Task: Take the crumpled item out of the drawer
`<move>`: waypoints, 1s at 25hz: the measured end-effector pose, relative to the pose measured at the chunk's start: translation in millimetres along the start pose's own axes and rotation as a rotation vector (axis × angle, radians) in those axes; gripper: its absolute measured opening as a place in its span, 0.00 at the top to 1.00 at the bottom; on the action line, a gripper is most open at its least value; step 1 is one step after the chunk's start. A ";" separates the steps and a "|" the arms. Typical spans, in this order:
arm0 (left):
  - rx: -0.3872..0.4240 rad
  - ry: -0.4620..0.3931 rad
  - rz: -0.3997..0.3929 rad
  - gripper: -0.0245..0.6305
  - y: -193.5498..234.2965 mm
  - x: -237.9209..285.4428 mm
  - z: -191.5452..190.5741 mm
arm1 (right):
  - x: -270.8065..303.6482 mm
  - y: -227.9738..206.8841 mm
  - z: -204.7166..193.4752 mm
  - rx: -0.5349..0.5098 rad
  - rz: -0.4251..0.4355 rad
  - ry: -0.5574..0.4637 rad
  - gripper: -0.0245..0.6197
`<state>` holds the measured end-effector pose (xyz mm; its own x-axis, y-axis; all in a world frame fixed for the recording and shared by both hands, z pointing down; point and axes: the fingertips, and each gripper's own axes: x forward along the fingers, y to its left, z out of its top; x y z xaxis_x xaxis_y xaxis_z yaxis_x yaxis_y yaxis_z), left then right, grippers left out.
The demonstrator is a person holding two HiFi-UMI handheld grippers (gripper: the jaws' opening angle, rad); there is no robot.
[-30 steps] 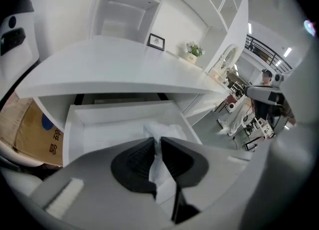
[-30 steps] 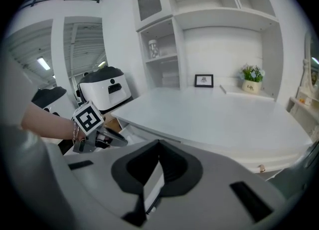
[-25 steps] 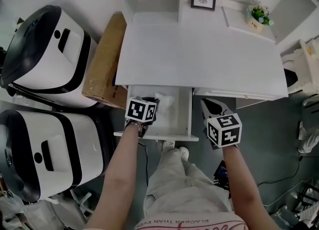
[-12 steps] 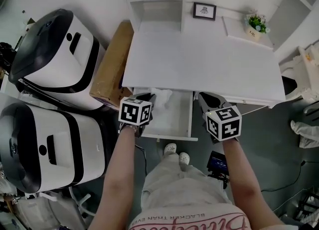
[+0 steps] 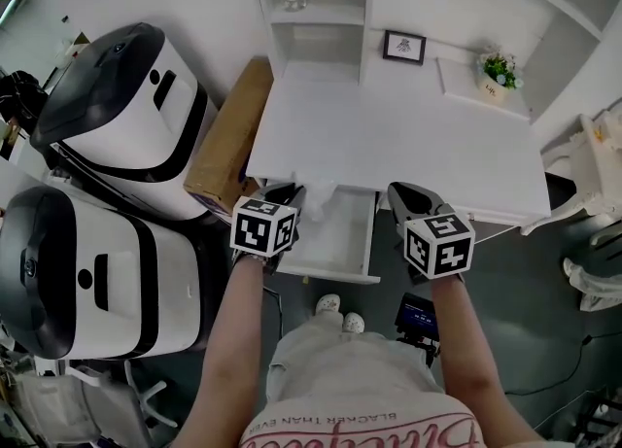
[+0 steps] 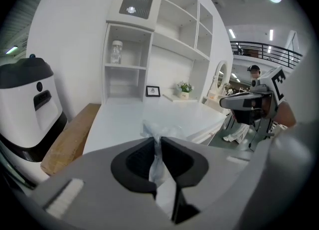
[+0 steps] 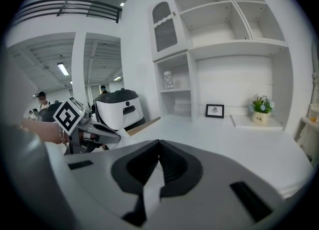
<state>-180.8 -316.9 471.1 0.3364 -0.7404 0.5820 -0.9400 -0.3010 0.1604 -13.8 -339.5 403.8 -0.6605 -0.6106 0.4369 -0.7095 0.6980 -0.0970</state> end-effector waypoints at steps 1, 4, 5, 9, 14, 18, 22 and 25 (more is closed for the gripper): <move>-0.004 -0.025 0.008 0.88 -1.5 -5.8 4.6 | -3.0 0.8 4.0 0.000 -0.002 -0.008 0.95; -0.015 -0.112 0.037 0.88 -2.9 -26.1 23.0 | -11.8 4.2 21.9 -0.007 -0.002 -0.043 0.95; -0.018 -0.144 0.048 0.88 -2.9 -33.4 30.2 | -14.8 5.4 28.9 -0.011 -0.002 -0.058 0.95; -0.029 -0.282 0.094 0.88 -3.7 -64.8 58.3 | -28.3 10.4 53.5 -0.012 -0.002 -0.120 0.95; -0.012 -0.442 0.155 0.88 -6.1 -101.3 92.2 | -42.9 17.2 76.3 -0.055 0.014 -0.164 0.95; 0.052 -0.545 0.209 0.88 -13.2 -127.8 125.4 | -57.1 19.4 102.0 -0.105 0.006 -0.223 0.95; 0.108 -0.646 0.245 0.88 -21.5 -154.7 157.8 | -73.5 25.8 133.3 -0.179 -0.002 -0.300 0.95; 0.129 -0.700 0.264 0.88 -24.8 -173.4 175.7 | -87.0 32.0 157.9 -0.211 -0.005 -0.369 0.95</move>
<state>-205.9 -286.7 226.1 0.0990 -0.9932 -0.0611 -0.9947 -0.0971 -0.0335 -17.9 -323.1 221.6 -0.7283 -0.6801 0.0840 -0.6720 0.7328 0.1065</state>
